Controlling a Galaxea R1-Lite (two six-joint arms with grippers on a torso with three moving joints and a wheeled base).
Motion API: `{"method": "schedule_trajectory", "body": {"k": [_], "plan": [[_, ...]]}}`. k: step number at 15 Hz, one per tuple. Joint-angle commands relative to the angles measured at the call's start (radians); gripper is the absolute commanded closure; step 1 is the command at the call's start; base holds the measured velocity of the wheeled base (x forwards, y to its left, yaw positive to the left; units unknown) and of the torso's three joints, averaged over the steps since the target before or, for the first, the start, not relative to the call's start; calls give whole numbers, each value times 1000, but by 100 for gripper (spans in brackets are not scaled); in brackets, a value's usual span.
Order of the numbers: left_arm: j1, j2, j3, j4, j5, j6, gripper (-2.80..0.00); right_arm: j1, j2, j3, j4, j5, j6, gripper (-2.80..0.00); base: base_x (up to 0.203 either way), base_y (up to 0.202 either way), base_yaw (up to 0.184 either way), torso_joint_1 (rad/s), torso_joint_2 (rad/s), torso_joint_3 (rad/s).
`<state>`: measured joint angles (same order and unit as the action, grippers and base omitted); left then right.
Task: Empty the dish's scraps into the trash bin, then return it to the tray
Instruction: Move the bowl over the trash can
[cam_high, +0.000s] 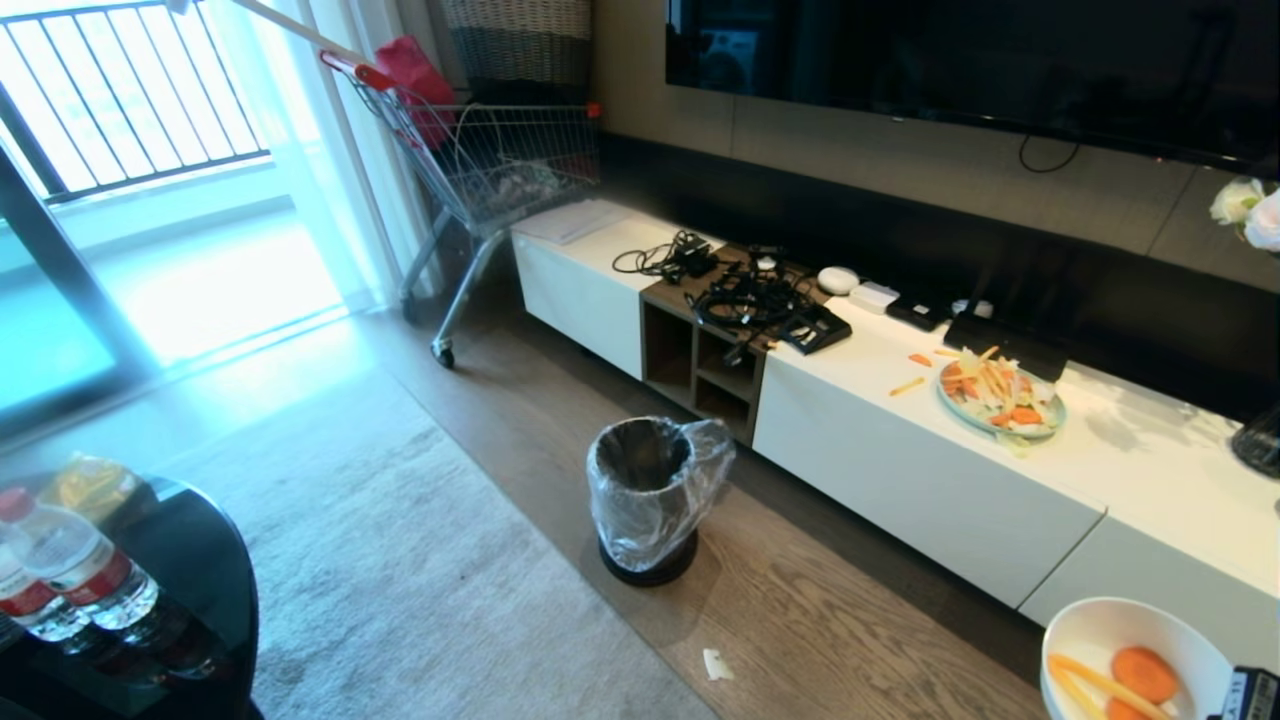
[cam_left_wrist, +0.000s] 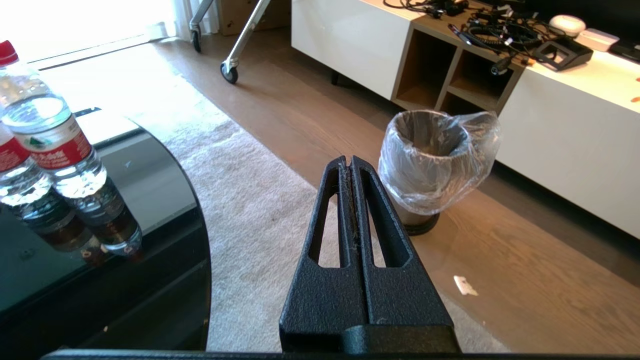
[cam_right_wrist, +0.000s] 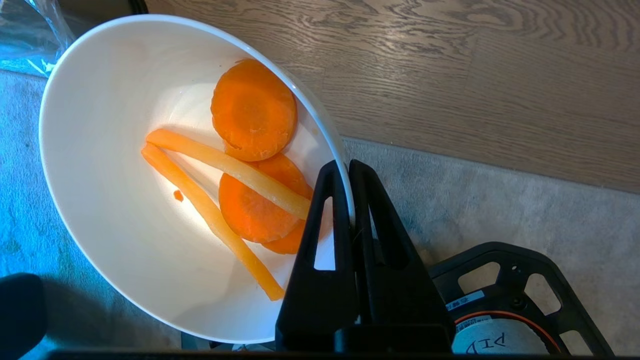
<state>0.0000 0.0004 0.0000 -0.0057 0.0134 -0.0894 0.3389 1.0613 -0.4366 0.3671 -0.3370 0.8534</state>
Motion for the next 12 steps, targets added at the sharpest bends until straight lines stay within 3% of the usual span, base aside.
{"method": "schedule_trajectory", "body": {"k": [1, 8, 12], "plan": [[0, 0, 0, 0, 0, -1, 0, 0, 4, 1, 3, -2, 4, 0, 183, 0, 3, 1, -1, 2], [0, 0, 0, 0, 1, -1, 0, 2, 3, 1, 4, -2, 3, 0, 183, -2, 2, 3, 2, 0], [0, 0, 0, 0, 2, -1, 0, 2, 0, -1, 4, -2, 1, 0, 0, 0, 0, 0, 0, 0]]}}
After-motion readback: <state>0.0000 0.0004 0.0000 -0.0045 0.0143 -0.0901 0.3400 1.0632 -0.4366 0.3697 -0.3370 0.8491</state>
